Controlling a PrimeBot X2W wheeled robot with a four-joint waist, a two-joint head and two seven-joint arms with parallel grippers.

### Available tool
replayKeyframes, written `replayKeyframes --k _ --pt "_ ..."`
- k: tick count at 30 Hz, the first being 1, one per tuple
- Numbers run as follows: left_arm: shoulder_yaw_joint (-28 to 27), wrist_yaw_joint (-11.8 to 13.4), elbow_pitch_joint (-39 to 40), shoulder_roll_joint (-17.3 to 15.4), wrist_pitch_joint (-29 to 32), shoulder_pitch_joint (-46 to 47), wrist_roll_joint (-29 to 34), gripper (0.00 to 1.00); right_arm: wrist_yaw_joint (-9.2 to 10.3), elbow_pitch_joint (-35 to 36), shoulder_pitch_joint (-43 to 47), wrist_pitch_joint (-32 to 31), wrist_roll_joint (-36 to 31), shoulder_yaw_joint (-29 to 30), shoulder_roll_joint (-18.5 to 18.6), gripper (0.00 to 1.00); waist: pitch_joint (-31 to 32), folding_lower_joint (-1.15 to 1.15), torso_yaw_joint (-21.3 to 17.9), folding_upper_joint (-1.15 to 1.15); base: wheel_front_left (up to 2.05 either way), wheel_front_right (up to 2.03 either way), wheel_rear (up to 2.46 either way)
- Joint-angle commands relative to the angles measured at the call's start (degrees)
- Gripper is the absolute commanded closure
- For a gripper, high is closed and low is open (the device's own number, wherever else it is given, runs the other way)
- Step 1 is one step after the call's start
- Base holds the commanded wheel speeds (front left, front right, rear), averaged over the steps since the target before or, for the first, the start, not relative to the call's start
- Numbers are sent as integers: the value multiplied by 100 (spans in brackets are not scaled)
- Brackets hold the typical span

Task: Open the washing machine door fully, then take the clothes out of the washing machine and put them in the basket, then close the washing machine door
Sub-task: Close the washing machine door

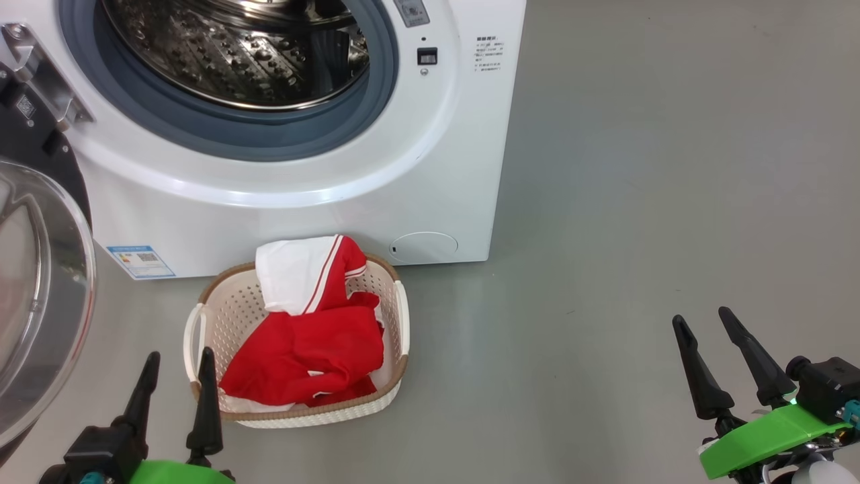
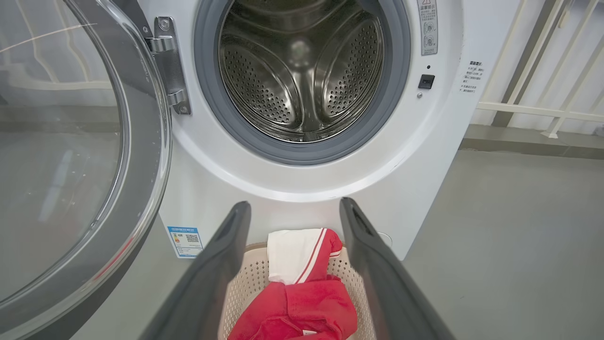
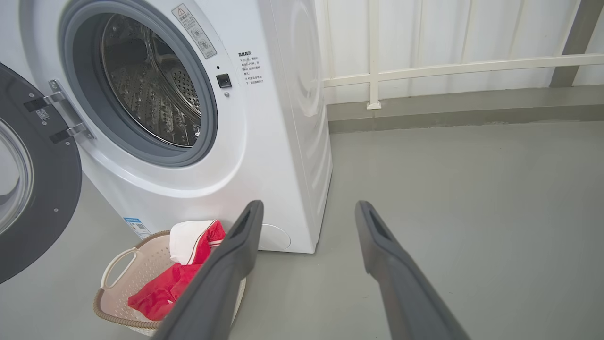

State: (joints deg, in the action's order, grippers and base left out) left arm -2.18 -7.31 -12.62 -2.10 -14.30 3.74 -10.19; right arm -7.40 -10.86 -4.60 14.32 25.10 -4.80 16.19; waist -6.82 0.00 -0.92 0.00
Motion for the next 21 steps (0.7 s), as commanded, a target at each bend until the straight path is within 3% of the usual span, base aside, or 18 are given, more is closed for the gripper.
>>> replayKeyframes --k 1,11,21 --pt "-159 -17 173 -78 -70 103 -24 0 -9 135 -9 68 13 -85 81 0 2 0 1 0 0 0 0" --pt "-124 -17 159 -78 -70 98 -101 0 -9 134 -16 68 9 -207 108 0 19 0 109 0 0 0 0" --pt "-129 113 136 -78 -70 -84 -329 0 -9 46 -99 68 49 -656 159 0 170 0 799 0 0 0 0"
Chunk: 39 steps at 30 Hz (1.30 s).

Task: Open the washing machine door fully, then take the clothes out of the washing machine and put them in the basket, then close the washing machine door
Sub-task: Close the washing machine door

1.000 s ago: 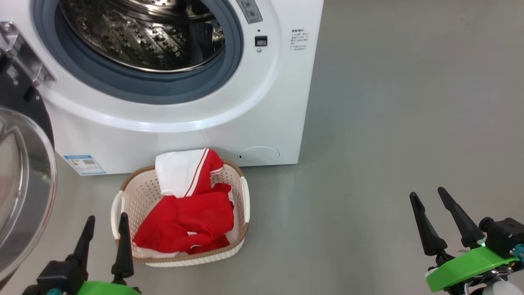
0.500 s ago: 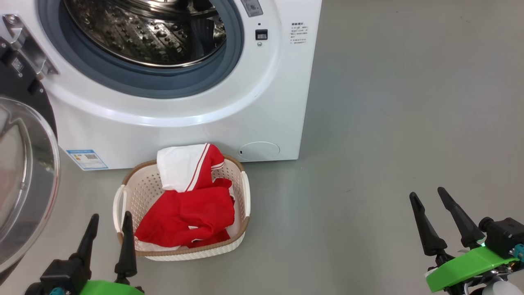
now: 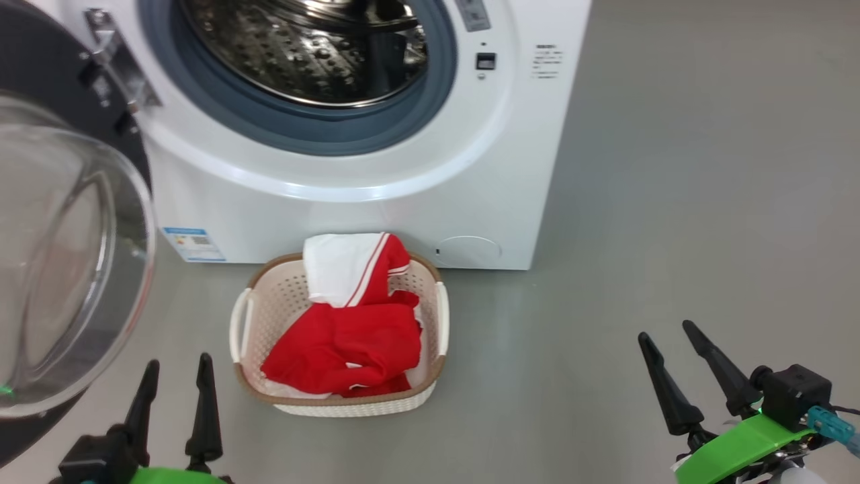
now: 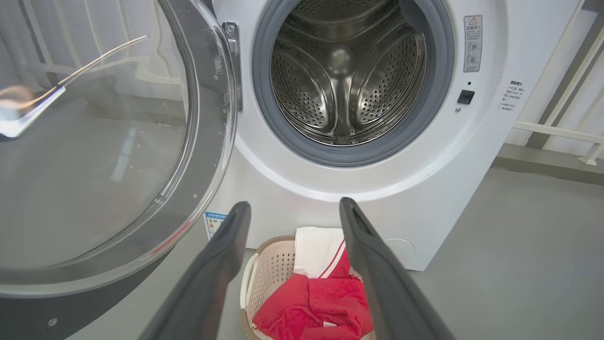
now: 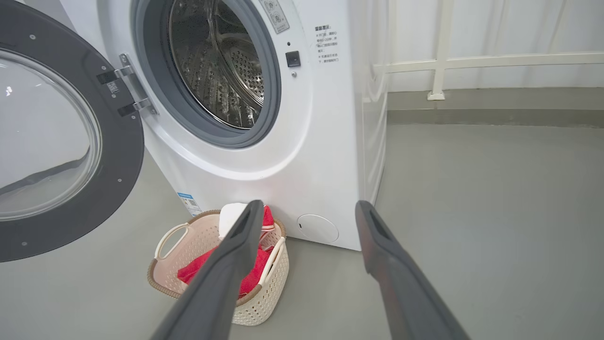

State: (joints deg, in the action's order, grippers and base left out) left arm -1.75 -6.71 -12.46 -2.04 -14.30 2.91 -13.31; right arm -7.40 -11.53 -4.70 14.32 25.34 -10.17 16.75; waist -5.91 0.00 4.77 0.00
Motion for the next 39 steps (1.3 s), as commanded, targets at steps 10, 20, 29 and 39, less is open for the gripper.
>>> replayKeyframes --k 10,20,29,39 --pt "-272 197 130 -84 -70 -211 -104 0 -9 22 -302 68 73 -614 149 0 191 0 975 0 0 0 0" --pt "-237 313 147 -84 -70 -391 -252 0 -9 -72 -398 68 123 -876 127 0 258 0 1757 0 0 0 0" --pt "-183 403 209 -84 -70 -522 -463 0 -9 -123 -473 68 134 -1019 108 0 259 0 2143 0 0 0 0" --pt "-136 454 275 -84 -70 -573 -519 0 -9 -155 -473 68 161 -1061 105 0 289 0 2259 0 0 0 0"
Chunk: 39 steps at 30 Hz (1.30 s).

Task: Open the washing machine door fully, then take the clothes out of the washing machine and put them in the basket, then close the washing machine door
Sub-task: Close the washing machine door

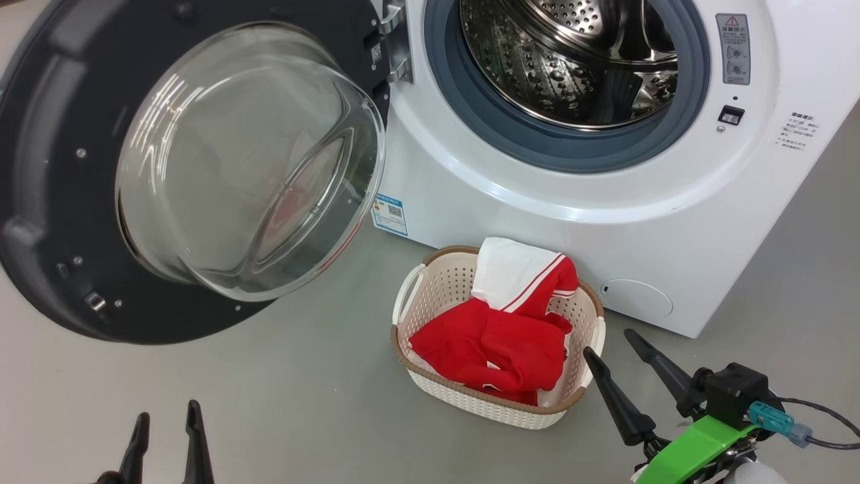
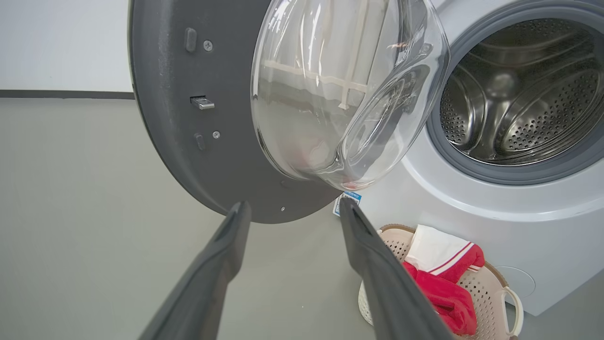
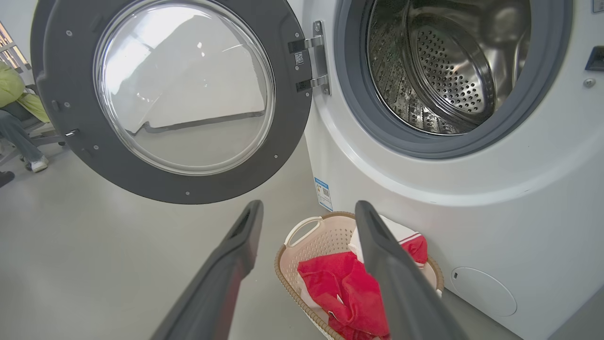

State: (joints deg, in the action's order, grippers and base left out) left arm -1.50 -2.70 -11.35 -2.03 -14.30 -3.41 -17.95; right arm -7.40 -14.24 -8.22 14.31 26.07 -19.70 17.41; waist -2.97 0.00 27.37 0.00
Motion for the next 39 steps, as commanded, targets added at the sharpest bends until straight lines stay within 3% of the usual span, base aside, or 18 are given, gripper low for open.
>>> replayKeyframes --k 1,4,5,7,13,20,22,26,34,39 --pt "-156 56 172 -85 -70 66 -76 0 -9 117 -122 69 91 -104 40 0 -10 0 -2 0 0 0 0" --pt "-185 47 238 -85 -70 129 -166 0 -9 121 -122 69 99 -82 40 0 -28 0 -10 0 0 0 0" --pt "-222 33 294 -85 -70 165 -226 54 -9 122 -123 69 98 -74 41 0 -35 0 -14 0 0 0 0" --pt "-334 -10 425 -85 -70 250 -351 100 -9 129 -116 69 95 -56 44 0 -44 0 -23 0 0 0 0" --pt "-867 -216 966 -150 -70 712 -261 100 -9 152 -87 69 83 16 73 0 -93 0 -55 0 0 0 0" --pt "-1843 -403 1296 -877 -70 1758 -324 100 -9 184 -100 69 71 125 99 0 -209 0 -244 0 0 0 0" --pt "-2062 -440 989 -1206 -70 2169 -522 100 -9 195 -85 69 64 165 112 0 -247 0 -296 0 0 0 0" --pt "-2352 -472 -120 -1692 58 3023 -1571 100 -9 205 -47 69 56 224 129 0 -293 0 -393 0 0 0 0" --pt "-2581 -477 -2309 -2593 1629 4333 -3631 100 -9 229 -28 69 37 258 147 0 -387 0 -500 0 0 0 0" --pt "-2510 -478 -3291 -2944 2910 4798 -4346 100 -9 229 -16 69 33 288 156 0 -410 0 -488 0 0 0 0"
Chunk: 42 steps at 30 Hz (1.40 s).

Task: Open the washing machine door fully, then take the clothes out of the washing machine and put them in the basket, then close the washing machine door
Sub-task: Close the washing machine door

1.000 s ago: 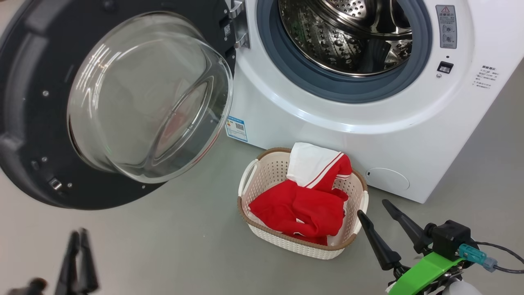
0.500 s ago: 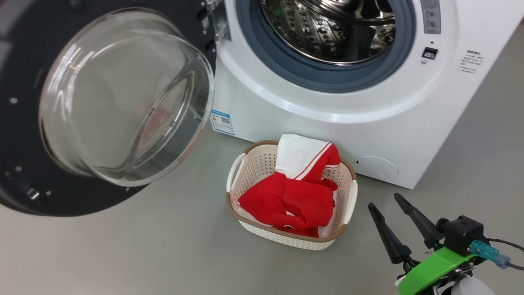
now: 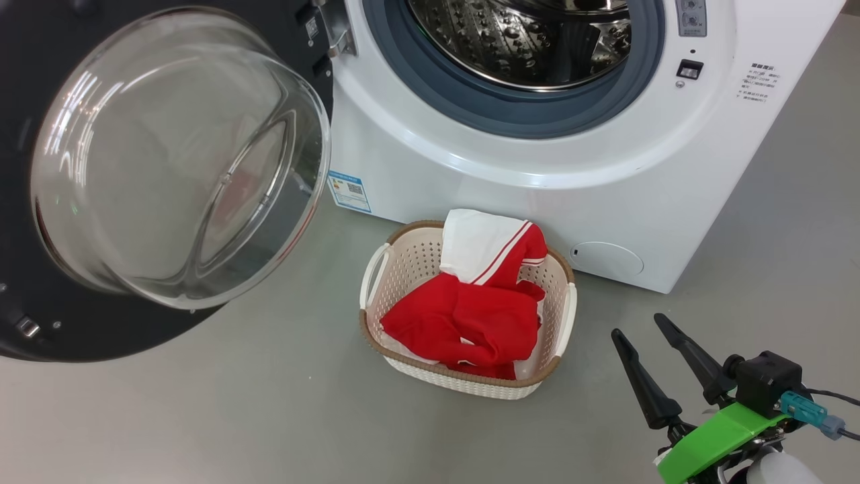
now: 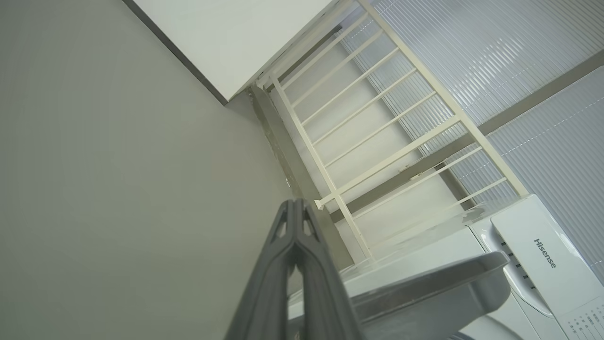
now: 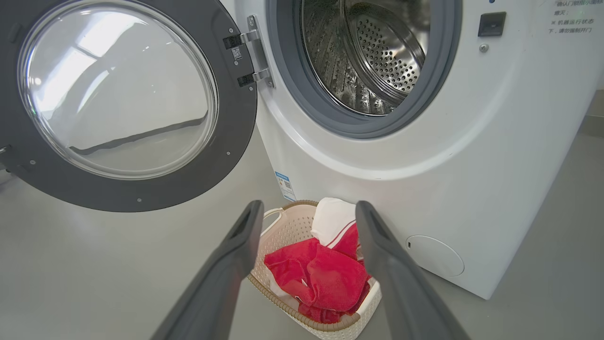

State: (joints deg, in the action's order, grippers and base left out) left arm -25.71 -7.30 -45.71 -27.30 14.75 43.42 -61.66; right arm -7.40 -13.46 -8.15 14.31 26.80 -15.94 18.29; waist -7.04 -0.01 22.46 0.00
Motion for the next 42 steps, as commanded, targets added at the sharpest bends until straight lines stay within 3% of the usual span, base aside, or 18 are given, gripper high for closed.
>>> replayKeyframes --k 1,8,20,27,34,42 --pt "-76 -18 -27 -493 132 168 -3 100 -9 149 -23 69 -41 -89 68 0 -8 1 4 0 0 0 0" --pt "243 -18 -744 -574 1471 396 -306 100 -9 148 -39 69 -39 -72 35 0 17 1 -6 0 0 0 0" --pt "697 -18 -297 -397 2586 117 -618 100 -9 155 -52 69 -44 -9 61 0 -14 1 -75 0 0 0 0" --pt "1146 -18 931 -335 3452 -453 -1001 100 -9 155 -28 69 -56 56 -1 0 77 1 -131 0 0 0 0" --pt "1498 -18 2552 -324 4302 -1230 -1787 100 -9 179 27 69 -68 110 -63 0 117 1 -217 0 0 0 0" --pt "1762 -18 3794 -136 4721 -1541 -2460 100 -9 199 24 69 -79 168 -74 0 65 1 -518 0 0 0 0"
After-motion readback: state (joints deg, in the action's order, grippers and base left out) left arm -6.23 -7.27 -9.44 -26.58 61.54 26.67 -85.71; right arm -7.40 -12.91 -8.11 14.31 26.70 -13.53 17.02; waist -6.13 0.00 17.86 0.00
